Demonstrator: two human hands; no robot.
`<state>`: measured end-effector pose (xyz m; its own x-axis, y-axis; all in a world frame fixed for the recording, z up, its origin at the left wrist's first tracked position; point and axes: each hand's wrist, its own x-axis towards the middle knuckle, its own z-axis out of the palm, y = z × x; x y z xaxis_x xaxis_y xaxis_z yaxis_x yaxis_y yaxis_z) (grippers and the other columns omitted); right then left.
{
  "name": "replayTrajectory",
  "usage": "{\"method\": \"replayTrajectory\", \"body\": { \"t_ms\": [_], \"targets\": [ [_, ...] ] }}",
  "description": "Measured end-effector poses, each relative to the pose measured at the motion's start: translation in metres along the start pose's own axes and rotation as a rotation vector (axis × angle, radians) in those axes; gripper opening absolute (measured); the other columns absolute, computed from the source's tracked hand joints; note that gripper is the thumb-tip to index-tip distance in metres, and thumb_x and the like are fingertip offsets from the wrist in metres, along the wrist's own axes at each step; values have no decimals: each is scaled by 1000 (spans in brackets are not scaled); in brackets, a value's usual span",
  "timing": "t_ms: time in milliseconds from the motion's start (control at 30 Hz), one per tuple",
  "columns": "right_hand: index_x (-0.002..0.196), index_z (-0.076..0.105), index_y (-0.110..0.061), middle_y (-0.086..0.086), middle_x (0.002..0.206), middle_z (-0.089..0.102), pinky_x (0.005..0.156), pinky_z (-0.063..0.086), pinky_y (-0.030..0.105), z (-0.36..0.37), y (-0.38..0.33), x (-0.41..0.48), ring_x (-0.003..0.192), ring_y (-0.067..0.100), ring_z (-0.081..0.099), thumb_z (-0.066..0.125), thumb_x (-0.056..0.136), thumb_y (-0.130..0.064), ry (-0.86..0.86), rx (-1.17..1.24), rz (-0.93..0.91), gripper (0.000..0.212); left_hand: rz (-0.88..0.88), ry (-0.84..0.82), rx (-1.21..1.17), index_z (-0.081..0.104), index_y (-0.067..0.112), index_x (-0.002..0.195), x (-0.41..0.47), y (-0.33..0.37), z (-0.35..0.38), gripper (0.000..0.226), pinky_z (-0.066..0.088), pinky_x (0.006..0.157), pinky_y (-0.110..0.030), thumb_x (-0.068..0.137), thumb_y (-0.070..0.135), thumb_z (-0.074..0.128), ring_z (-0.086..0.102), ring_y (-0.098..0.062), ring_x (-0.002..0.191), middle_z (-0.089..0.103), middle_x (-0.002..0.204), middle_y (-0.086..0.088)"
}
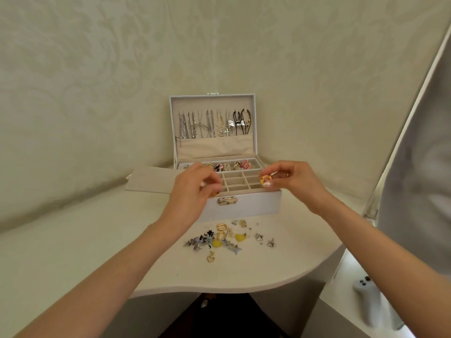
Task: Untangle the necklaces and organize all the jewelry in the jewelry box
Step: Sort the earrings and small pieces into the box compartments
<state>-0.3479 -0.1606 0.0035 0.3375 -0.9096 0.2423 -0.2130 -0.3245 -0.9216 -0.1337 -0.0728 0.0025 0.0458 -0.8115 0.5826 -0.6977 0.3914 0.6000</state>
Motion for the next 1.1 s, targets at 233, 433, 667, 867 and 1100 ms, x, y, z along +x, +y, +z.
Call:
{"method": "replayTrajectory", "body": {
  "t_ms": [233,433,667,867,1100],
  "targets": [
    [85,74,-12,-6,67,64,60,41,10,-4,5,33,60,4,54,75,72,3,-15,-347,-7,20,-356,-211,-326,72,9,87,65,11,48,12,54,86,-31,79,0,70,67,-21,92,71,97,-10],
    [84,74,-8,-6,67,62,59,44,7,-4,-1,41,52,-7,56,73,73,7,-201,-566,-32,18,-491,-345,-254,72,16,78,72,8,54,15,45,92,-26,70,5,79,61,-12,98,70,95,-2],
    [89,77,-17,-11,74,56,63,33,18,4,-4,43,78,7,47,68,78,-3,-242,-951,-242,20,-273,-279,39,71,11,85,68,2,63,9,46,79,-19,77,8,74,59,-10,83,68,88,-1],
    [90,76,-17,2,88,71,67,39,21,0,-5,39,85,16,60,63,78,0,-194,-932,-209,25,-119,-474,303,69,20,94,73,-1,69,16,47,90,-35,81,27,72,59,-17,107,68,108,1],
    [96,74,-24,-12,77,56,68,30,19,-1,-14,36,89,10,48,65,84,-14,-215,-1083,-189,18,-101,-574,528,62,22,88,87,11,73,7,45,83,-34,85,28,65,56,-21,105,64,109,0]
  ]
}}
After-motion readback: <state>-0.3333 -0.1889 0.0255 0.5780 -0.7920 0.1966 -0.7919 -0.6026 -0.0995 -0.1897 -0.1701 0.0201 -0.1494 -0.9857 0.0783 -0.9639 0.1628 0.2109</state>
